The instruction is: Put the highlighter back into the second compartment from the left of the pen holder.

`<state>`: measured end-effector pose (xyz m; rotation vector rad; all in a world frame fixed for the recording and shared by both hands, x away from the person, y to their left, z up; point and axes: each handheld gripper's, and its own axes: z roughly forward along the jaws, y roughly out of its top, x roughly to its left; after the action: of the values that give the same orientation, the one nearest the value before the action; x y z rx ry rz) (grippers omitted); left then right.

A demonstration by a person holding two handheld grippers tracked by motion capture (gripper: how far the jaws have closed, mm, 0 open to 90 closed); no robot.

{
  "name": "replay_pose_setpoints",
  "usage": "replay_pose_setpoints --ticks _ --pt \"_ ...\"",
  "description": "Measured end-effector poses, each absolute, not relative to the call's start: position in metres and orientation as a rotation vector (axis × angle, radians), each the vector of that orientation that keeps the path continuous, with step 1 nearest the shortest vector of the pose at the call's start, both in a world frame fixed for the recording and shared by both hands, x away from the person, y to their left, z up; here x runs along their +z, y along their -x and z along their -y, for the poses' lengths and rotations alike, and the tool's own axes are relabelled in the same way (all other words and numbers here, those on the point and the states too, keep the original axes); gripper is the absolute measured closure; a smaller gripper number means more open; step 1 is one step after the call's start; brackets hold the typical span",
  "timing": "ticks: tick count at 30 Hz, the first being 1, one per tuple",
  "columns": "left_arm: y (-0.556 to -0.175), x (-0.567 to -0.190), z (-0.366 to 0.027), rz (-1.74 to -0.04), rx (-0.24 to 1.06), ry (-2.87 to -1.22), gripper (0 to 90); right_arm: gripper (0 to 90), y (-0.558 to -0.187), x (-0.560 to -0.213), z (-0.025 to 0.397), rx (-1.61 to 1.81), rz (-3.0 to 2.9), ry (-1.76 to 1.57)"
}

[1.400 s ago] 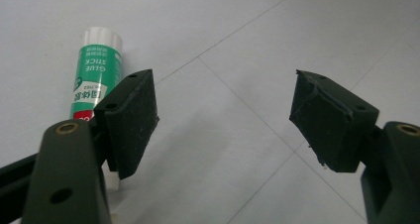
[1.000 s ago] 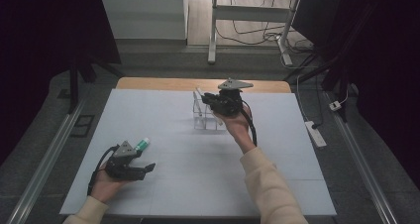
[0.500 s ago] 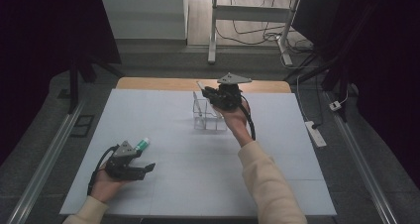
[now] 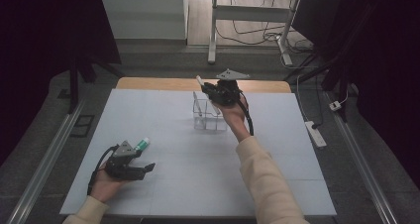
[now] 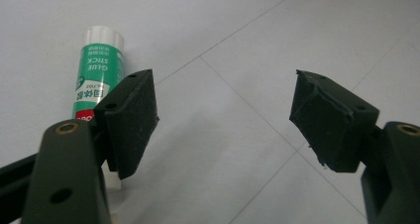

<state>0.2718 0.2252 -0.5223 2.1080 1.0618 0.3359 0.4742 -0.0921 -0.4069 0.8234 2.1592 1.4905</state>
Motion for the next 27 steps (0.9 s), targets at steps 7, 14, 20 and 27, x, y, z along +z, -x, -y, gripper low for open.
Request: replay_pose_setpoints --ticks 7,14,20,27 --pt "-0.272 -0.523 -0.225 -1.061 0.335 -2.11 26.0 78.3 -0.479 -0.408 0.092 1.507 -2.14 -0.843" --pt "-0.272 -0.523 -0.225 -1.06 0.336 -2.111 26.0 78.4 -0.484 -0.411 0.088 1.53 -2.118 -0.848" --pt "-0.272 -0.523 -0.224 -1.058 0.335 -2.113 26.0 78.3 -0.488 -0.415 0.085 1.549 -2.114 -0.864" --pt "-0.272 -0.524 -0.224 -1.061 0.334 -2.117 26.0 78.3 -0.492 -0.418 0.084 1.569 -2.089 -0.88"
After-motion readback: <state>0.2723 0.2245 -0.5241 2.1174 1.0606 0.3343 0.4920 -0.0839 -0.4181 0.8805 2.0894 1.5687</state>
